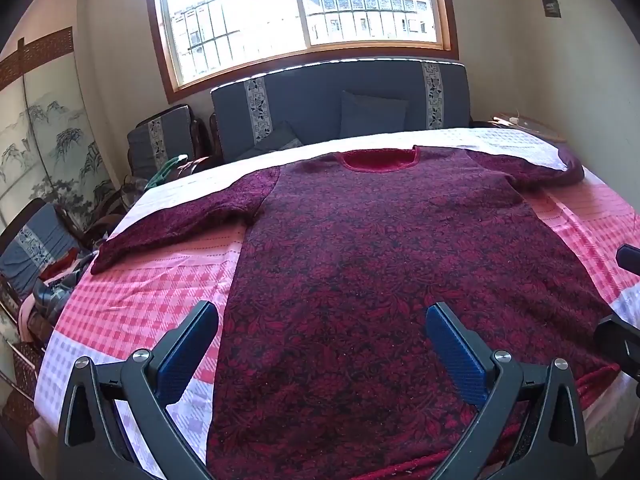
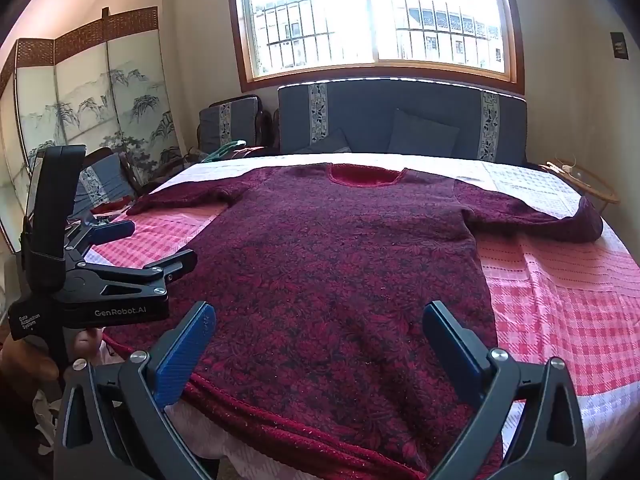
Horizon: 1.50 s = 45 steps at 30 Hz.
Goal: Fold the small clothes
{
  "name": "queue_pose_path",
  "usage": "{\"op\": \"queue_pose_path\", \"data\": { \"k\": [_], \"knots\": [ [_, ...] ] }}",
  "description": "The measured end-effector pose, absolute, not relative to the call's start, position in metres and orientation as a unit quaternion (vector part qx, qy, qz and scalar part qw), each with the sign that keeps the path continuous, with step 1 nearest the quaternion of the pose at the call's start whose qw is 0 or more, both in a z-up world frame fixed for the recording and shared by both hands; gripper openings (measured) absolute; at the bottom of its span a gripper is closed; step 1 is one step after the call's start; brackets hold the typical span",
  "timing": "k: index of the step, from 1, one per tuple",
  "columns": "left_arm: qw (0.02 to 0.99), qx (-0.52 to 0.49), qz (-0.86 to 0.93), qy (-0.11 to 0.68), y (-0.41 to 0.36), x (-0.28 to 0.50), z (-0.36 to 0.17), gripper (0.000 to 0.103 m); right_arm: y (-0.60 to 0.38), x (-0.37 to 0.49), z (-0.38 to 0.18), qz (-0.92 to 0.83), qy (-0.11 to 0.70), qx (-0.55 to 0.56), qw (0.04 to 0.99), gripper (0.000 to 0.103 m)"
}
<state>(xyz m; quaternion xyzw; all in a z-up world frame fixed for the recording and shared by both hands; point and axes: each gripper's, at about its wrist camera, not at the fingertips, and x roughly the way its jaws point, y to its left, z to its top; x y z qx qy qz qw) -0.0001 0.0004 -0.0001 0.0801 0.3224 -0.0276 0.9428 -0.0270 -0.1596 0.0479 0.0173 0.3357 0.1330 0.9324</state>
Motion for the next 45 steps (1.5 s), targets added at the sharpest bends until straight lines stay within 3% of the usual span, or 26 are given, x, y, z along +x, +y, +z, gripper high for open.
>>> {"op": "queue_pose_path", "data": {
  "k": [45],
  "knots": [
    [0.943,0.068,-0.025,0.324,0.02,-0.014,0.0,0.103,-0.16,-0.037,0.046,0.13,0.345,0.029,0.929,0.103]
  ]
}}
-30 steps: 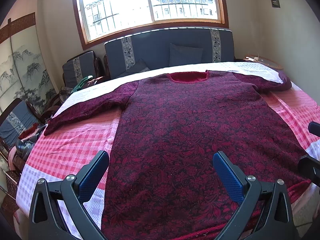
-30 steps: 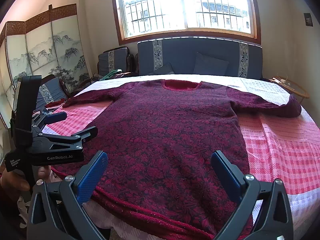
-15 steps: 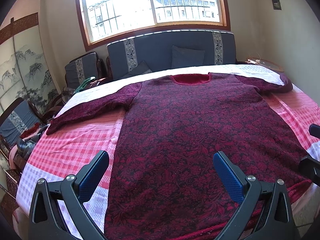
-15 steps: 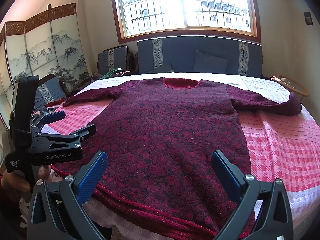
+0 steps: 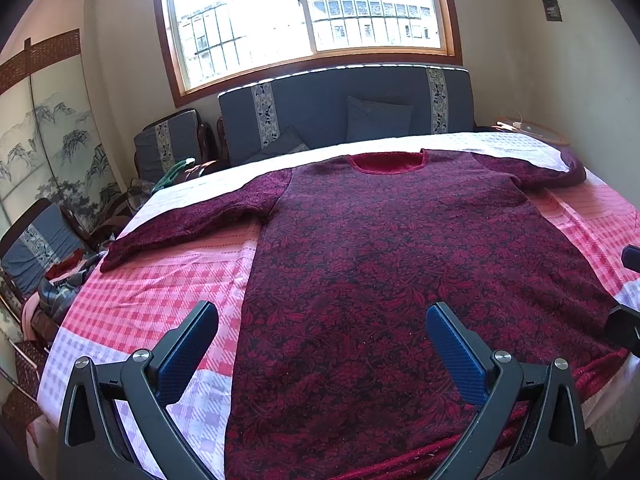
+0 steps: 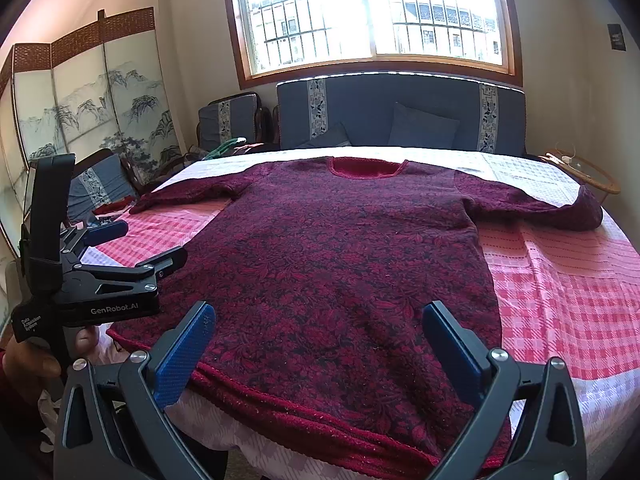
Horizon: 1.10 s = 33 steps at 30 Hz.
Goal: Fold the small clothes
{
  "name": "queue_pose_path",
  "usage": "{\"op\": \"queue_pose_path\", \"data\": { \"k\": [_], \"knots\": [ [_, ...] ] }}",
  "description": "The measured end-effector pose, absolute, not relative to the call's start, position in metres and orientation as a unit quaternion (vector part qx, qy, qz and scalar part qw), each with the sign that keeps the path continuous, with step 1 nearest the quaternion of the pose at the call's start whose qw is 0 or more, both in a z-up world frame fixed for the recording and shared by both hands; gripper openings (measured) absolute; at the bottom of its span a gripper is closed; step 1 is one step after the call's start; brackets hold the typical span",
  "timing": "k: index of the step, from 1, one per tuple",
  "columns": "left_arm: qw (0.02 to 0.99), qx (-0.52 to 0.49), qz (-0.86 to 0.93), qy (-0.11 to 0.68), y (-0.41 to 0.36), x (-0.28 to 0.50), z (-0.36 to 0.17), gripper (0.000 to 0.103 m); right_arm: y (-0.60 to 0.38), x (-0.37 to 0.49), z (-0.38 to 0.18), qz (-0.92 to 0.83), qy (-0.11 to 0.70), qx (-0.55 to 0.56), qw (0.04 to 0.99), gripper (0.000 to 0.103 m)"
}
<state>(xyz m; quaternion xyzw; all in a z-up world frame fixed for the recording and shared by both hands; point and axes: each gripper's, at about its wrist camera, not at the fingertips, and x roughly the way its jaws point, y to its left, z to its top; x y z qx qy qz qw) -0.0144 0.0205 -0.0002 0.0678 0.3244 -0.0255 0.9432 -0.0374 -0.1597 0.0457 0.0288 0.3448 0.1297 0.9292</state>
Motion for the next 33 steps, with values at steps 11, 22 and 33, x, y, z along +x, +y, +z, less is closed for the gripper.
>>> {"op": "queue_pose_path", "data": {
  "k": [11,22,33],
  "knots": [
    [0.897,-0.035,-0.112,0.426,0.099,0.002,-0.02,0.103,-0.2,-0.047,0.042,0.102,0.348,0.053,0.93,0.103],
    [0.855,-0.095,-0.21,0.464,0.127,0.004,-0.061,0.101,-0.277,-0.045,0.009,0.053,0.393,0.092,0.913,0.082],
    [0.873,-0.097,-0.183,0.441,0.134,0.007,-0.031,0.101,-0.393,0.004,0.017,0.013,0.369,0.221,0.903,0.082]
  ]
}}
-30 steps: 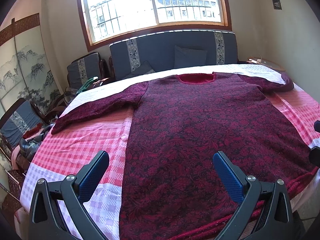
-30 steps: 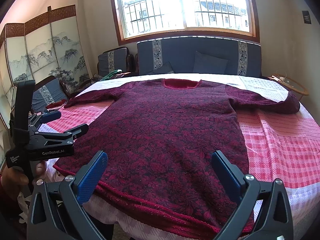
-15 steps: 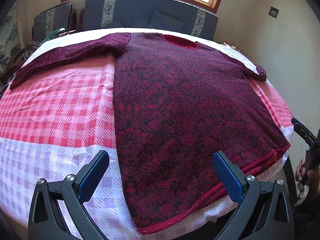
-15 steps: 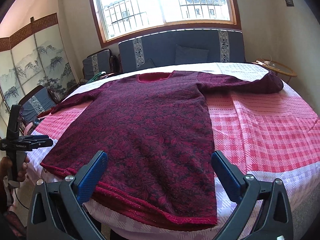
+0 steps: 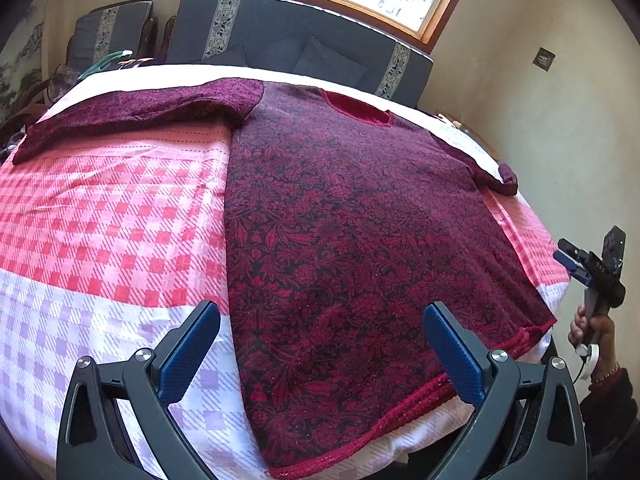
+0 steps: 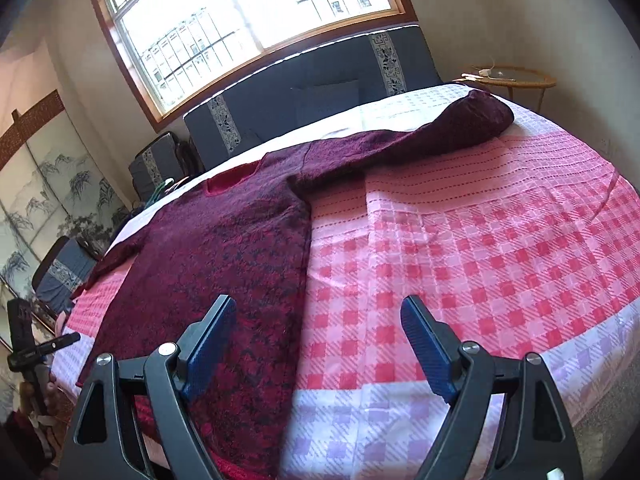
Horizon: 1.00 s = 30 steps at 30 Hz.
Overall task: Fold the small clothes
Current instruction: 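Grasp the sweater sleeve cuff with the right tool, then fold the held sleeve across the sweater body with the right tool, release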
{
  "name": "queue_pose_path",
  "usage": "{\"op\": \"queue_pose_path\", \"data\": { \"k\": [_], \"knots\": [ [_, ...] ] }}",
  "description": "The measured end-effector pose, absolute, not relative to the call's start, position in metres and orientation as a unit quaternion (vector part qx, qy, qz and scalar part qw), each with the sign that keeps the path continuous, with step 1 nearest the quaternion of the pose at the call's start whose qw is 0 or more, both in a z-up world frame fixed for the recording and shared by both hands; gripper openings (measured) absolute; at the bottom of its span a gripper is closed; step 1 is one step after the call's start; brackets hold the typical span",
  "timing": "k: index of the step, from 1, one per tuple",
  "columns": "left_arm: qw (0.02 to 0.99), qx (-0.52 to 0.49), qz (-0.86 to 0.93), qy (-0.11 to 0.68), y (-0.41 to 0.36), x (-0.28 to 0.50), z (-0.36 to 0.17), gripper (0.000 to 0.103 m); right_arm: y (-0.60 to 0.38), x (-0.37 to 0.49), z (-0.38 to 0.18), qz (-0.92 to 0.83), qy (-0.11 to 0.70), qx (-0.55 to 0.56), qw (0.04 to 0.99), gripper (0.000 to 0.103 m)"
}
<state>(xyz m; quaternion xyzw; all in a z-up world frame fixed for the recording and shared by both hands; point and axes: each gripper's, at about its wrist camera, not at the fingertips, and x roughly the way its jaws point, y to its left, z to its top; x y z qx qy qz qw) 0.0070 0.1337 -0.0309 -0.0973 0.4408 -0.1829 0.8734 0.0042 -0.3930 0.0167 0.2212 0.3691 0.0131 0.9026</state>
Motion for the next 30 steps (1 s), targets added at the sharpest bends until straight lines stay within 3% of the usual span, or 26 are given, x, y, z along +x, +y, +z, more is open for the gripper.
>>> {"op": "queue_pose_path", "data": {
  "k": [6,11,17,19,20,21,23,30],
  "knots": [
    [0.885,-0.08,-0.181,0.422,0.094,0.017,-0.021,0.101,-0.479,0.091,0.029,-0.086,0.362,0.31,0.875,0.082],
    [0.884,-0.059,-0.207,0.414,0.054,0.039,-0.017,0.101,-0.502,0.176,0.036,-0.171,0.383,0.276,0.865,0.082],
    [0.872,-0.028,-0.233,0.43,0.018,0.07,-0.032,0.101,-0.525,0.253,0.005,-0.247,0.438,0.21,0.838,0.082],
    [0.868,-0.014,-0.234,0.438,0.01,0.08,-0.042,0.101,-0.539,0.267,-0.012,-0.258,0.458,0.203,0.826,0.076],
    [0.866,-0.008,-0.233,0.443,0.007,0.085,-0.047,0.101,-0.547,0.271,-0.019,-0.265,0.466,0.202,0.82,0.063],
    [0.864,-0.005,-0.23,0.449,0.006,0.091,-0.052,0.101,-0.555,0.271,-0.025,-0.268,0.47,0.209,0.815,0.038],
    [0.858,-0.014,-0.23,0.458,0.006,0.099,-0.061,0.101,-0.574,0.263,-0.033,-0.266,0.467,0.235,0.81,0.009],
    [0.858,-0.054,-0.231,0.455,0.025,0.101,-0.069,0.101,-0.589,0.22,-0.003,-0.189,0.354,0.382,0.832,0.009]
  ]
}}
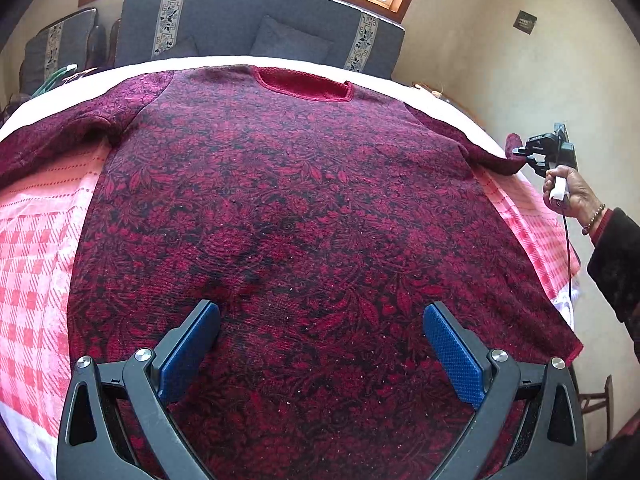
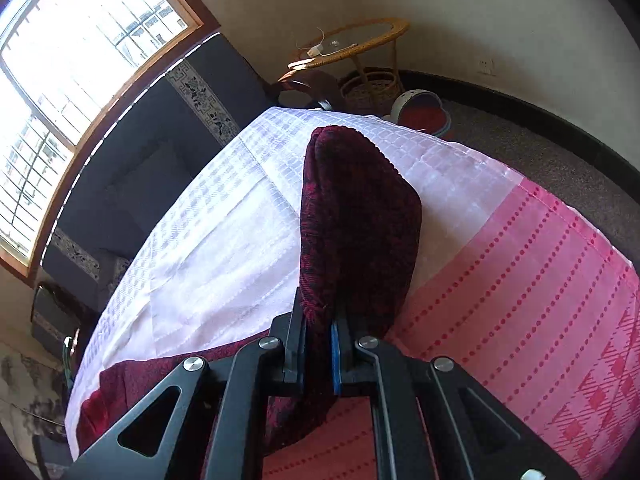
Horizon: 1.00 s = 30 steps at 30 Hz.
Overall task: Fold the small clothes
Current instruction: 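Fold the held sleeve across the sweater body with the right tool, release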
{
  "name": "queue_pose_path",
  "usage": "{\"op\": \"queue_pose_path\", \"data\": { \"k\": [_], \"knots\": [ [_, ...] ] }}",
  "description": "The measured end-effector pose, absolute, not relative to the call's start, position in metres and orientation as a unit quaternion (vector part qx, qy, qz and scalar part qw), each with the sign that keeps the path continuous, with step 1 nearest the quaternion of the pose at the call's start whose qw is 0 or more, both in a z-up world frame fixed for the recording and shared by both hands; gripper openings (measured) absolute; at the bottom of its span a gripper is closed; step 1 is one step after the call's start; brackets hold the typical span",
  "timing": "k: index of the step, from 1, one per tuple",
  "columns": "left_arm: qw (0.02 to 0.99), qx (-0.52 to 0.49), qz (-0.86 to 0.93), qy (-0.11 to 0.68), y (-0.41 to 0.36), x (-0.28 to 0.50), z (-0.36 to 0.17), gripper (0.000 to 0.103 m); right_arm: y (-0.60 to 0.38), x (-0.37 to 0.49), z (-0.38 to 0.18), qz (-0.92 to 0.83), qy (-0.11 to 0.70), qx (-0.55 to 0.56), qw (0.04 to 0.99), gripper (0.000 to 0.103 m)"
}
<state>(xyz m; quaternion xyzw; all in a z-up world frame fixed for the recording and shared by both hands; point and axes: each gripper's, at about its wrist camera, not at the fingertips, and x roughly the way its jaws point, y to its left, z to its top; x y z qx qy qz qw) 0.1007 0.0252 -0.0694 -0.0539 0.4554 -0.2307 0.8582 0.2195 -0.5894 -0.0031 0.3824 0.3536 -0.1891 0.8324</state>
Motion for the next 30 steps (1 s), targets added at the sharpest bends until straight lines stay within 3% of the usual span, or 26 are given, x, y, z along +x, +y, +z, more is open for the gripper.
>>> {"op": "queue_pose_path", "data": {
  "k": [4,10,16,22,28,30],
  "knots": [
    [0.866,-0.07,-0.223,0.441,0.039,0.093,-0.061,0.101,-0.518,0.24,0.045,-0.084,0.319,0.372,0.868,0.009],
    [0.883,-0.094,-0.203,0.412,0.071,0.078,-0.046,0.101,-0.323,0.277,0.085,0.109,0.325,0.325,0.881,0.009],
    [0.887,-0.101,-0.187,0.41,0.098,0.072,-0.051,0.101,-0.132,0.307,0.03,0.223,0.402,0.263,0.848,0.009],
    [0.885,-0.117,-0.184,0.41,0.123,0.066,-0.059,0.101,-0.045,0.293,-0.049,0.223,0.484,0.193,0.824,0.009],
    [0.882,-0.154,-0.18,0.408,0.15,0.074,-0.062,0.101,-0.036,0.28,-0.059,0.231,0.5,0.17,0.817,0.018],
    [0.88,-0.175,-0.179,0.403,0.164,0.08,-0.058,0.101,-0.038,0.275,-0.051,0.245,0.496,0.187,0.812,0.04]
  ]
}}
